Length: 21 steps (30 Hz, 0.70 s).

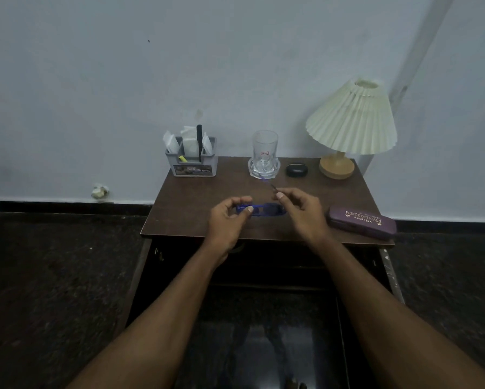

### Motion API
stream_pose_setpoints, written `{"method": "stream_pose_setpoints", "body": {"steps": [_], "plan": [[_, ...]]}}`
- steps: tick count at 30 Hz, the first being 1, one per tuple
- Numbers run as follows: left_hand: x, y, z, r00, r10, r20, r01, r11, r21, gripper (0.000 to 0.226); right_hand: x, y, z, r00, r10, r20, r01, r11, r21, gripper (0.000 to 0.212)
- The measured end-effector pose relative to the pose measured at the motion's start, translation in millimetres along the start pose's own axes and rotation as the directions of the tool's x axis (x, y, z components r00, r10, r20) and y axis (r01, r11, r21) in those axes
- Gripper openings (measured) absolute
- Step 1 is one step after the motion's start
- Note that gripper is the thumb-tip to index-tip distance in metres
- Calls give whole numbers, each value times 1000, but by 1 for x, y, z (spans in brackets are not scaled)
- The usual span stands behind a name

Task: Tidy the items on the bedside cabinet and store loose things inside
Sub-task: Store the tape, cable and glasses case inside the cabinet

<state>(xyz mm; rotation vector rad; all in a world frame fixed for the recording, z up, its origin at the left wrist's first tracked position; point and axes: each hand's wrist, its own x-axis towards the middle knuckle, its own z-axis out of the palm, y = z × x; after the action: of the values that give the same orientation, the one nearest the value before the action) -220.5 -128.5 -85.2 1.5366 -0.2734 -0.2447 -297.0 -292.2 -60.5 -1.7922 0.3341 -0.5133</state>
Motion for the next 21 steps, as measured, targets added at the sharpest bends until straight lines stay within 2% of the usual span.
{"method": "stream_pose_setpoints", "body": {"steps": [3, 7, 9, 13, 16, 19, 21], "plan": [[-1, 3, 6, 1000, 7, -8, -7, 999, -45, 31, 0, -1, -2, 996, -59, 70, 68, 989, -129, 22], [-4, 5, 9, 1000, 0, 3, 0, 995, -98, 39, 2, 1, -2, 987, -36, 159, 77, 963, -259, 25], [-5, 2, 10, 999, -19, 30, 22, 993, -115, 38, 3, 0, -3, 990, -26, 137, 57, 971, -232, 25], [-5, 3, 10, 983, -172, 67, 182, 962, -203, 16, 5, -5, -5, 991, -37, 127, 59, 983, -176, 22], [-6, 4, 14, 972, -218, 86, 232, 948, -218, 11, 5, -7, -5, 989, -66, 131, 84, 987, -140, 21], [-10, 7, 14, 957, -254, 140, 284, 923, -259, 9, 6, -10, -5, 985, -80, 153, 97, 989, -109, 30], [-11, 12, 12, 942, -280, 187, 329, 885, -331, 15, 8, -11, -3, 984, -97, 148, 104, 994, -39, 42]]}}
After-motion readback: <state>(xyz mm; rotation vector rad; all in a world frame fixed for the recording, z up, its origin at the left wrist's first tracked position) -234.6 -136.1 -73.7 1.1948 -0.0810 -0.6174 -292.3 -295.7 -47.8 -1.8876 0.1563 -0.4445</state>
